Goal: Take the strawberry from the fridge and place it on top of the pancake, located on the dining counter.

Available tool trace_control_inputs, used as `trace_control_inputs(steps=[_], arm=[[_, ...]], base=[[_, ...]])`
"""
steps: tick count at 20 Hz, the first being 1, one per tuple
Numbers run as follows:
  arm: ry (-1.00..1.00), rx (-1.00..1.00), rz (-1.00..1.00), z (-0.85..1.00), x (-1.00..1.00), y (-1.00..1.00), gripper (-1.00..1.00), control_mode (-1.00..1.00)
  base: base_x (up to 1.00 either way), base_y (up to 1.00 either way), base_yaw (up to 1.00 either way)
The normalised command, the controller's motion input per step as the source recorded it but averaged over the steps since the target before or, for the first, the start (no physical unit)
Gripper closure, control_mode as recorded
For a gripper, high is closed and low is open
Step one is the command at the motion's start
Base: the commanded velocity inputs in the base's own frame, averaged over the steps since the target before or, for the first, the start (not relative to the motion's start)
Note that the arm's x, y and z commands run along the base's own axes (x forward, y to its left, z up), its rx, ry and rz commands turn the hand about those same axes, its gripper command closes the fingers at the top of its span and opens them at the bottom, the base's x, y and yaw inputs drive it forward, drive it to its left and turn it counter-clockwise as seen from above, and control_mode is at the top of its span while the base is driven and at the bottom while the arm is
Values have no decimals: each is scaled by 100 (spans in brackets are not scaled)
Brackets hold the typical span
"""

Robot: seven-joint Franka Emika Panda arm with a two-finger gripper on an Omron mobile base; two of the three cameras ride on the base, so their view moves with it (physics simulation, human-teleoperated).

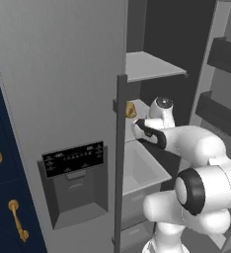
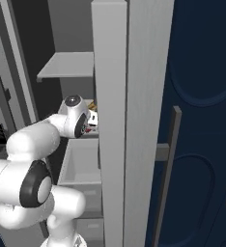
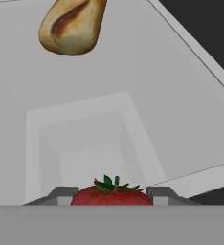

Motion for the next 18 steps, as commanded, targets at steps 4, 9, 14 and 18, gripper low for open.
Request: trace_control_inputs(steps=[4,9,14,18], arm=[[3,0,0,63,-65,13,100,-100],[7,0,0,80,-70,10,100,-100],[0,0,0,40,-89,0,100,-100],[-2,0,0,11,-100,0,100,-100]], base=[[0,0,0],[0,0,0],[0,0,0],[0,0,0]])
